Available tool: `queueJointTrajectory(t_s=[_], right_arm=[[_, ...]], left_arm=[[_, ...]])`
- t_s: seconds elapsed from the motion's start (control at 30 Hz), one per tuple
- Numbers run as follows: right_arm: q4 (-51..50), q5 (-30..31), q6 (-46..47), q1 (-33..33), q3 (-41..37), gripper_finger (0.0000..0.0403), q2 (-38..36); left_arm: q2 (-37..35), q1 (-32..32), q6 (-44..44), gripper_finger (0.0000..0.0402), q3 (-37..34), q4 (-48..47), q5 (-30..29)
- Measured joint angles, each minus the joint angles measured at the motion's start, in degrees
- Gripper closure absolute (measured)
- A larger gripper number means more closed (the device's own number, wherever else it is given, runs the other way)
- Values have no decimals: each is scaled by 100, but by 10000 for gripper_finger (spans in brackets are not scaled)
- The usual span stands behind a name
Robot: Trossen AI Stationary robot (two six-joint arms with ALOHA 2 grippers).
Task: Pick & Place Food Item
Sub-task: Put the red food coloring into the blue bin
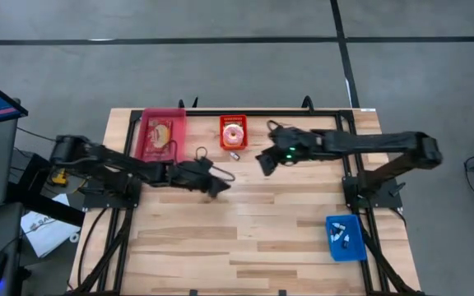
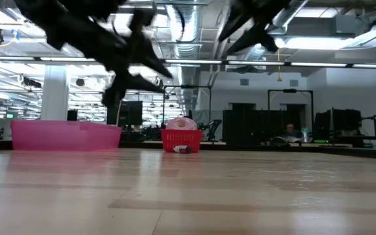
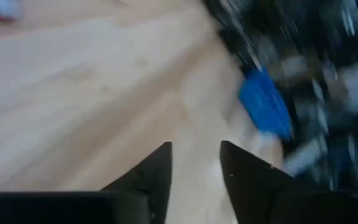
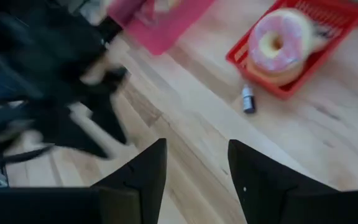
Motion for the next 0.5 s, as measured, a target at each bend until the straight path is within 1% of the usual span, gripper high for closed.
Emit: queueJointTrajectory(t_s=[0.07, 0.17, 0.23, 0.3, 0.4, 0.5], right_arm=[[-254, 331, 111, 177, 0, 239, -337], [-500, 899, 301, 483, 0, 239, -726], [-629, 1162, 322, 679, 0, 239, -889], [-757, 1347, 387, 849, 0, 239, -974], [-932, 1616, 474, 1083, 0, 239, -1005], [-1023, 1698, 516, 1281, 0, 239, -965]], left_arm=[[397, 140, -602, 296, -2, 339, -304], [776, 392, -1301, 337, -6, 556, -733], [945, 594, -1501, 363, -6, 971, -888], [1057, 817, -1703, 388, 10, 1197, -924], [1265, 1147, -1916, 397, 126, 1054, -924], [1480, 1321, -2028, 401, 358, 740, -931]])
